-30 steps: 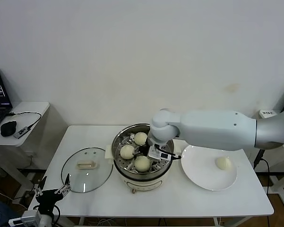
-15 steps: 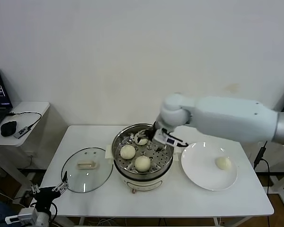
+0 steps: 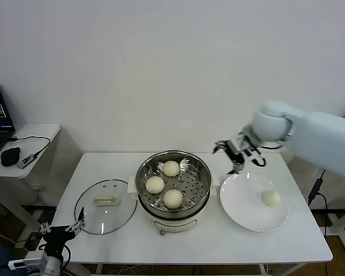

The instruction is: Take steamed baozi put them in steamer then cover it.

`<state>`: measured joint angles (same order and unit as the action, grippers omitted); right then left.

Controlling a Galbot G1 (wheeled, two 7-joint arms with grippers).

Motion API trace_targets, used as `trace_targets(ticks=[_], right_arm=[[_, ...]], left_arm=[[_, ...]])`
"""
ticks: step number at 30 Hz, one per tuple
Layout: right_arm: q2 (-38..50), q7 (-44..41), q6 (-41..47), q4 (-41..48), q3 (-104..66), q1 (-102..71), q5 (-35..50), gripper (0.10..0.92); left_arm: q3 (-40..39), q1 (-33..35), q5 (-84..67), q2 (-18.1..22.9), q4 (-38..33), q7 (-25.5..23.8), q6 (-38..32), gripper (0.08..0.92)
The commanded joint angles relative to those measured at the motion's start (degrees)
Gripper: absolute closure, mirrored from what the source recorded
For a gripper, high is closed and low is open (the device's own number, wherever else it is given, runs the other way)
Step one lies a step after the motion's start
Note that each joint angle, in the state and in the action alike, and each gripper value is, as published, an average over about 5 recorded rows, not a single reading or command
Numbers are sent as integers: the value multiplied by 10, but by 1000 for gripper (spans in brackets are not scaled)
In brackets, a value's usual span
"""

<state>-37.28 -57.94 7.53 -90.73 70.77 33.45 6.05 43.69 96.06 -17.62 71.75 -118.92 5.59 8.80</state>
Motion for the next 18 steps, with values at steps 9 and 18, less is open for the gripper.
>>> trace_targets(ticks=[9,18], right_arm=[[142,6,69,92,-241,-339,-114,203],[92,6,66,170,-332,-431,-163,203]], left_arm=[[-10,-2,5,0,0,0,2,177],[-6,2,6,0,3,0,2,177]])
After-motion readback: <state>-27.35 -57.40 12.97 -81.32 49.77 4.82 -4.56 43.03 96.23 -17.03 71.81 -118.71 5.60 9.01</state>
